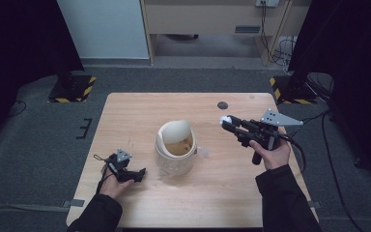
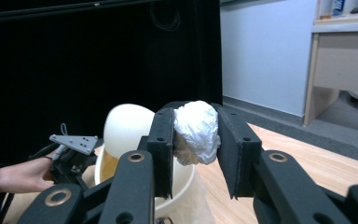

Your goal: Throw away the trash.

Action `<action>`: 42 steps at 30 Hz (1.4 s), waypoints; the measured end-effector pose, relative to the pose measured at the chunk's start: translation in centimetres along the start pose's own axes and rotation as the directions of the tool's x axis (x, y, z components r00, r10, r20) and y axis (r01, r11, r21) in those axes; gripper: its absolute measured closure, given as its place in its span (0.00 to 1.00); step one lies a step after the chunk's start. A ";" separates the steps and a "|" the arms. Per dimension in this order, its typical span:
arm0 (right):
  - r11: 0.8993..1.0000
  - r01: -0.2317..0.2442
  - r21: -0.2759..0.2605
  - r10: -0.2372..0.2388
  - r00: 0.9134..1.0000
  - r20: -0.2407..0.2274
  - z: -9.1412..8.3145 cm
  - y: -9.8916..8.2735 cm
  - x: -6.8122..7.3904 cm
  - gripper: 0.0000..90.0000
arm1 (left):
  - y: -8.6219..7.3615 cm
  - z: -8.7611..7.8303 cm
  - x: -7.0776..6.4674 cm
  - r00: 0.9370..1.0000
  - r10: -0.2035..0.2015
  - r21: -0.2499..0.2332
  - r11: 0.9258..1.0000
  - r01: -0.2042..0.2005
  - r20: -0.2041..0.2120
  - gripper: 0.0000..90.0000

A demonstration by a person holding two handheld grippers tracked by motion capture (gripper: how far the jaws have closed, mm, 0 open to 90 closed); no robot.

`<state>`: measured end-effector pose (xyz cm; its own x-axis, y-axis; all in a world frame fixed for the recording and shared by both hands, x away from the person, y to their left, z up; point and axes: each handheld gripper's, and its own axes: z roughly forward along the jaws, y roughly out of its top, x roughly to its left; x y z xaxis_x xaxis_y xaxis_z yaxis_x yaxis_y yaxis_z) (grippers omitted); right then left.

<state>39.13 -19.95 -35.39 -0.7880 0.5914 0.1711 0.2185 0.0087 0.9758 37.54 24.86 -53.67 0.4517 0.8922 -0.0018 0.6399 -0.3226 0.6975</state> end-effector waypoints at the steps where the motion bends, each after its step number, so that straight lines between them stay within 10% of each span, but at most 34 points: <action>1: 1.000 0.004 0.002 -0.004 1.000 -0.005 0.2 0.1 0.1 0.76 | 0.0 0.0 0.0 1.000 0.000 0.000 1.000 0.000 0.000 0.00; 42: 0.995 0.015 0.101 0.000 0.989 -0.150 6.6 -2.9 3.9 0.77 | 0.0 0.0 0.0 1.000 0.000 0.000 1.000 0.000 0.000 0.00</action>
<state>39.23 -12.31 -38.45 -0.8653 0.4642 0.1893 0.2631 0.0990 0.9597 37.54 24.86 -53.67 0.4519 0.8921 -0.0018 0.6399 -0.3227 0.6974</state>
